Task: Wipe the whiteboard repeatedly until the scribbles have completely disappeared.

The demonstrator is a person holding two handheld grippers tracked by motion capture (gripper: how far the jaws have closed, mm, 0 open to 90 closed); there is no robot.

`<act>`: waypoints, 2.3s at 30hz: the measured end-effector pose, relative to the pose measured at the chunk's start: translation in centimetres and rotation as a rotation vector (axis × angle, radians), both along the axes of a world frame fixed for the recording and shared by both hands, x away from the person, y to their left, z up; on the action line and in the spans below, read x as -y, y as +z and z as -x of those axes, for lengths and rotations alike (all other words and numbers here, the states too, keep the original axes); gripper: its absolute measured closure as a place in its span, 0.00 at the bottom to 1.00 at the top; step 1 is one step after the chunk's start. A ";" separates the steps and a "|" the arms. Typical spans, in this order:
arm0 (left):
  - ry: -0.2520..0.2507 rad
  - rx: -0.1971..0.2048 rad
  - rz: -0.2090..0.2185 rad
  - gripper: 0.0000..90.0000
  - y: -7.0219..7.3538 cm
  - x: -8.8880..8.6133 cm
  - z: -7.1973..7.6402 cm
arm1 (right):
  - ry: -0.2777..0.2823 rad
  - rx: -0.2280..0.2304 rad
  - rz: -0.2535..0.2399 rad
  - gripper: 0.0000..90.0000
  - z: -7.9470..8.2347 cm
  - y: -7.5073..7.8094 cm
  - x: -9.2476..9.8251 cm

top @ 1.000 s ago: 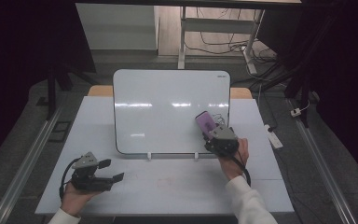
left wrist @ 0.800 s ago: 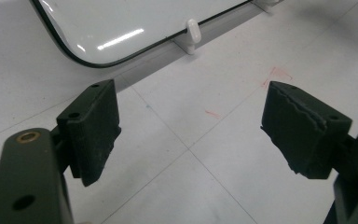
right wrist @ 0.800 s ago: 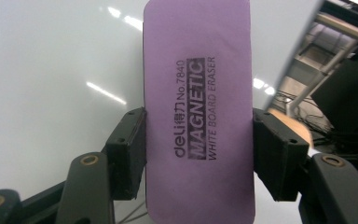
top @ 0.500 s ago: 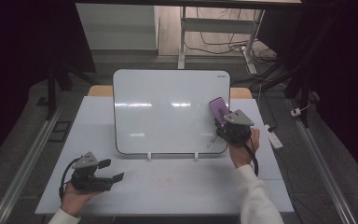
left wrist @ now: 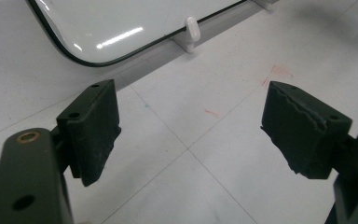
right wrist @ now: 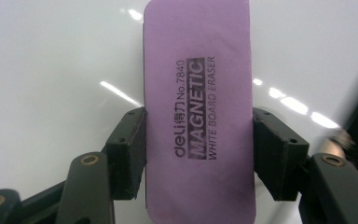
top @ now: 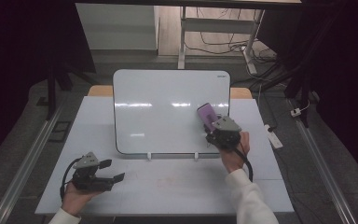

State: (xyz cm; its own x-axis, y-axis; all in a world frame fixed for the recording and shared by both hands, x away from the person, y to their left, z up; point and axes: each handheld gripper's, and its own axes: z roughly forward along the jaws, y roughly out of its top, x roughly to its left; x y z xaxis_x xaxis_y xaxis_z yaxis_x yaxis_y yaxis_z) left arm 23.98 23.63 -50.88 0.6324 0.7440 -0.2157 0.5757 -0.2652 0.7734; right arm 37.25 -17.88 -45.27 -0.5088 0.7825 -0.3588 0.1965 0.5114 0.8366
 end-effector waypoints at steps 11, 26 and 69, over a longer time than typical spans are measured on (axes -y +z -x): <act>0.001 0.001 0.001 0.22 0.0 -0.1 0.0 | -0.067 0.019 -0.054 0.45 -1.7 1.9 2.6; 0.003 -0.002 -0.001 0.22 -0.1 0.0 0.0 | 0.064 -0.021 0.032 0.45 1.8 -2.5 1.3; -0.006 -0.003 -0.005 0.22 -0.1 0.3 0.0 | -0.023 0.005 -0.048 0.45 1.4 -2.3 4.1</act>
State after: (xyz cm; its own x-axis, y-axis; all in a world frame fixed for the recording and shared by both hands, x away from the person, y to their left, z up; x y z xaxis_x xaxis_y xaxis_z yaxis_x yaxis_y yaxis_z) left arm 24.02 23.34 -51.02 0.6358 0.7416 -0.2140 0.5769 -0.2725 0.7700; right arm 35.85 -22.00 -47.54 -0.4891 0.8102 -0.3231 0.2037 0.4662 0.8609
